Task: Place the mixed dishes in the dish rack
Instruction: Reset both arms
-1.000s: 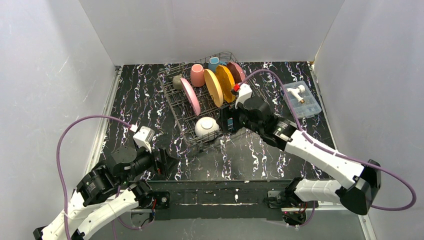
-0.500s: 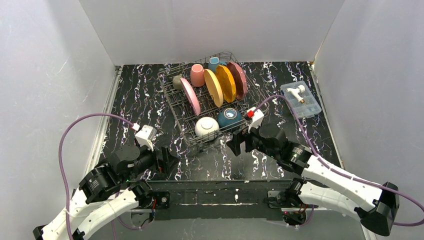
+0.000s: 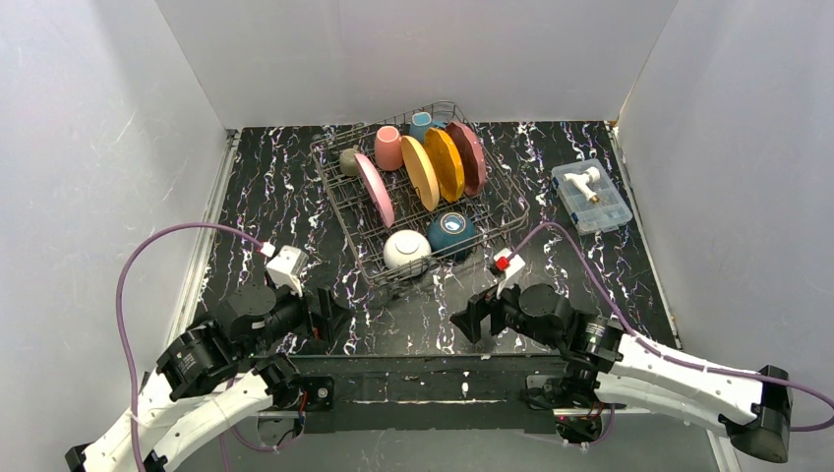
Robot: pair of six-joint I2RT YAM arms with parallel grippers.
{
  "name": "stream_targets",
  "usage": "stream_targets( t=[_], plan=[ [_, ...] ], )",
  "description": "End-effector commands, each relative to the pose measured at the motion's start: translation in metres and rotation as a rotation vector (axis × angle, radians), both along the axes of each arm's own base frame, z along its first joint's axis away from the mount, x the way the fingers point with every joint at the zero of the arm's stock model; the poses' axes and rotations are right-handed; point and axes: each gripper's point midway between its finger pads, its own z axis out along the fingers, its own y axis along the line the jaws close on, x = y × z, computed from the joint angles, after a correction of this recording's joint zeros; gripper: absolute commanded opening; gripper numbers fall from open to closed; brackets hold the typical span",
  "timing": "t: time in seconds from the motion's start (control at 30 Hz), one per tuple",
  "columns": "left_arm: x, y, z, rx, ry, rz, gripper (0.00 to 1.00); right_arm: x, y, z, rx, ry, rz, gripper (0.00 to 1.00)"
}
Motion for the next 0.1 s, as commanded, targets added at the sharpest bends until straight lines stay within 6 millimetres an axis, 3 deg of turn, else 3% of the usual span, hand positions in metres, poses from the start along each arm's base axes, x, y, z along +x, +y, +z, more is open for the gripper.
stream_targets(
  t=[0.0, 0.07],
  plan=[
    [0.0030, -0.0001, -0.0028, 0.007, -0.018, -0.001, 0.99, 0.0042, 0.0048, 0.0174, 0.075, -0.029, -0.039, 1.00],
    [0.0053, 0.0051, -0.0022, 0.022, -0.018, 0.028, 1.00, 0.0036, 0.0066, 0.0193, 0.074, -0.028, -0.038, 1.00]
  ],
)
